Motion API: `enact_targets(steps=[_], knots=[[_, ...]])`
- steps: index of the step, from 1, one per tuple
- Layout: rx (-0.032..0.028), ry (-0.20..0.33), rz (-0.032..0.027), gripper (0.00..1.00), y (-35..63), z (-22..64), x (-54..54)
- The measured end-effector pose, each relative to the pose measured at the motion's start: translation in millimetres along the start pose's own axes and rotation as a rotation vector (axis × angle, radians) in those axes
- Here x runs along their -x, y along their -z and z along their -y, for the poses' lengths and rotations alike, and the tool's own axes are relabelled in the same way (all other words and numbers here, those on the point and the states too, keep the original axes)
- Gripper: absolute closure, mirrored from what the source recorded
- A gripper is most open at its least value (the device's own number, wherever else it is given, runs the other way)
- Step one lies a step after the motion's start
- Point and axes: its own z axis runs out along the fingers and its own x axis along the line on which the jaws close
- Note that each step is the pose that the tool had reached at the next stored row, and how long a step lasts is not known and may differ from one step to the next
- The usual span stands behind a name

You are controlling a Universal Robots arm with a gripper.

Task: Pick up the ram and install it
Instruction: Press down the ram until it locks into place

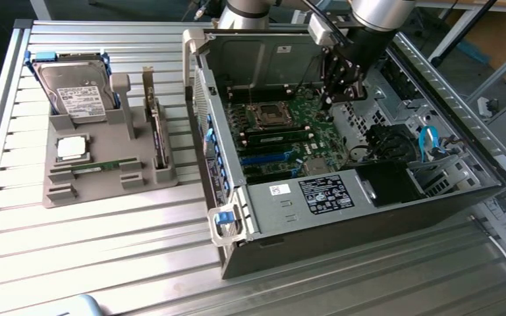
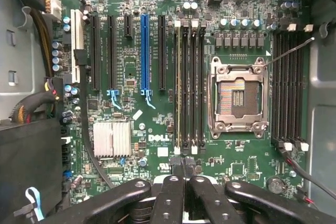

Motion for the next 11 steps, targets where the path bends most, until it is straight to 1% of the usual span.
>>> enact_targets(steps=[5, 7, 11], knots=[[-0.0004, 0.000, -0.0001, 0.89, -7.9, 0.1, -0.1], [-0.0007, 0.000, 0.0000, 0.89, -13.0, 0.1, -0.1], [-0.0009, 0.000, 0.0000, 0.89, -19.8, 0.2, -0.2]])
